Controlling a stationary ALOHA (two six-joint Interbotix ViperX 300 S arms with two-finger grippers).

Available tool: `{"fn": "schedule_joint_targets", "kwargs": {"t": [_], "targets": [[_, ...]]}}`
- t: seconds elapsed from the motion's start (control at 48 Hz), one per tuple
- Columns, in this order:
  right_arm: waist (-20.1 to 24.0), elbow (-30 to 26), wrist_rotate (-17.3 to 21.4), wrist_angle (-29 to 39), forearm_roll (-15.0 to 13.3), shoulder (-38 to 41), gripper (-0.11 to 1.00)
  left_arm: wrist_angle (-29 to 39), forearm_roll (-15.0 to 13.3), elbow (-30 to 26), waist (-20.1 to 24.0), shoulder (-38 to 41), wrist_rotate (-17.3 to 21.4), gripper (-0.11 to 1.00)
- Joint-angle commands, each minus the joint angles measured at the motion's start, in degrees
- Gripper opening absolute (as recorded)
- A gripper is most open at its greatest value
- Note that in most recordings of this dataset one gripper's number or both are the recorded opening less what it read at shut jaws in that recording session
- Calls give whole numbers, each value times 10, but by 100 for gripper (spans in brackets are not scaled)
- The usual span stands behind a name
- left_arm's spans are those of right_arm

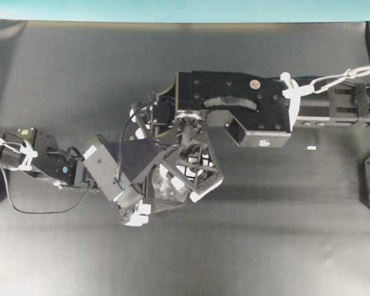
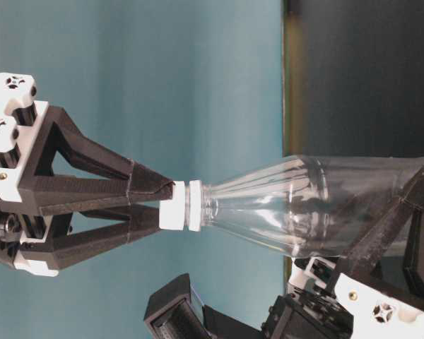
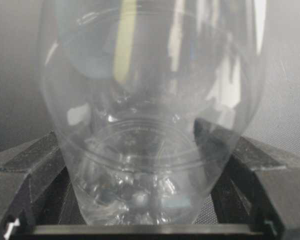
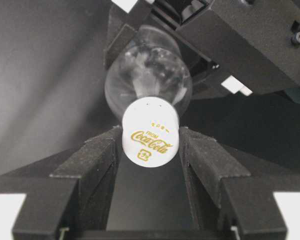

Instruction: Open the bottle cap by holding the bottle with the left arm and twisting the cap with the right arm.

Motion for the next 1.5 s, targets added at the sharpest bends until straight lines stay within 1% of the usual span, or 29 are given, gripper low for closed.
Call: {"fn": "schedule_joint_targets", "kwargs": {"t": [0.0, 0.125, 0.146, 0.208, 0.25, 0.312, 0.354, 0.437, 0.542, 0.625, 0.646, 0.667, 0.771, 0.812, 0.875, 0.979, 1.062, 1.125, 1.208, 1.375, 1.479], "targets": [[8, -2, 7, -3, 0, -15, 38, 3, 2, -1, -5, 3, -2, 82], [9, 6, 9, -4, -3, -19, 38, 3, 2, -1, -5, 4, -2, 82], [8, 8, 9, -6, -2, -20, 40, 2, 2, 0, -5, 4, -2, 82], [10, 11, 15, -13, -3, -24, 54, 2, 2, 0, -5, 4, -2, 82], [11, 13, 25, -25, -3, -28, 64, 3, 2, 1, -5, 4, -2, 82], [11, 14, 44, -37, -4, -35, 76, 3, 2, 0, -5, 3, -2, 82], [11, 13, 60, -42, -5, -40, 80, 3, 2, 0, -5, 4, -2, 82], [11, 13, 99, -43, -6, -53, 83, 3, 2, 0, -5, 3, -2, 82], [11, 6, 175, -26, -6, -69, 83, 3, 2, 1, -5, 4, -2, 82], [11, -6, 256, 2, -6, -72, 83, 3, 2, 1, -5, 4, -3, 82], [11, -12, 281, 10, -6, -70, 83, 3, 2, 0, -5, 4, -3, 82], [11, -21, 322, 21, -6, -68, 83, 3, 2, 0, -5, 3, -3, 82], [11, -56, 469, 57, -6, -47, 83, 3, 2, -1, -5, 4, -4, 82], [11, -71, 519, 69, -6, -39, 83, 3, 2, 0, -5, 3, -4, 82], [11, -97, 582, 81, -6, -25, 83, 3, 2, 0, -5, 4, -4, 82], [14, -120, 645, 85, -6, -6, 83, 3, 2, 1, -5, 3, -4, 82], [15, -121, 702, 91, -6, 11, 82, 3, 2, 1, -6, 3, -4, 82], [16, -115, 722, 91, -7, 20, 82, 3, 2, 0, -6, 3, -4, 82], [16, -104, 731, 88, -8, 30, 82, 3, 2, 0, -6, 3, -4, 82], [14, -84, 733, 72, -24, 36, 82, 2, 2, 0, -6, 3, -4, 82], [11, -77, 733, 70, -28, 36, 80, 3, 2, 0, -6, 3, -4, 82]]}}
